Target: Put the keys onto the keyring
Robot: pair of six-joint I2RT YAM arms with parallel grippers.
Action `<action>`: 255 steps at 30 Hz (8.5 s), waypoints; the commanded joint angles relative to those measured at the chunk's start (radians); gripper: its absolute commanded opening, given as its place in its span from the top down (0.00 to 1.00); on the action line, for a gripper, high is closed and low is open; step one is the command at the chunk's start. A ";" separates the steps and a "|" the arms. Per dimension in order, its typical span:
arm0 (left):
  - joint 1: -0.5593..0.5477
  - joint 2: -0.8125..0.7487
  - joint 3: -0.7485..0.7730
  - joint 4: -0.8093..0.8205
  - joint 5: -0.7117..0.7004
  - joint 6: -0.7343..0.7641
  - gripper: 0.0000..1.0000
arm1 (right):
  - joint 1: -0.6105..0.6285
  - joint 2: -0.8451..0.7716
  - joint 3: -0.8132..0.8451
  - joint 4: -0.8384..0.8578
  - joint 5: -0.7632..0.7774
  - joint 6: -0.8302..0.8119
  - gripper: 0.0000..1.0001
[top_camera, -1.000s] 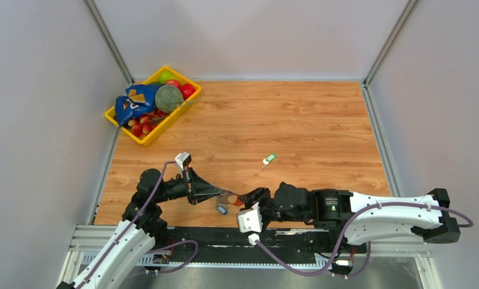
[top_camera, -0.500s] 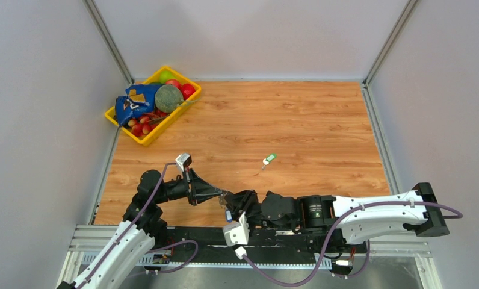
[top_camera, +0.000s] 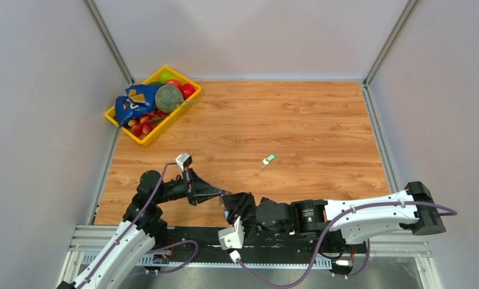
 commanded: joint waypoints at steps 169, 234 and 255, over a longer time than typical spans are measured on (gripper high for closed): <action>-0.011 0.014 0.505 0.028 0.053 0.917 1.00 | -0.444 0.001 0.561 -0.329 -0.733 1.006 0.60; -0.012 -0.134 0.181 0.828 -0.199 0.669 1.00 | -0.336 0.060 0.363 0.394 -0.772 0.902 0.78; -0.012 -0.124 0.163 0.893 -0.196 0.638 1.00 | -0.328 0.103 0.401 0.388 -0.781 0.906 0.83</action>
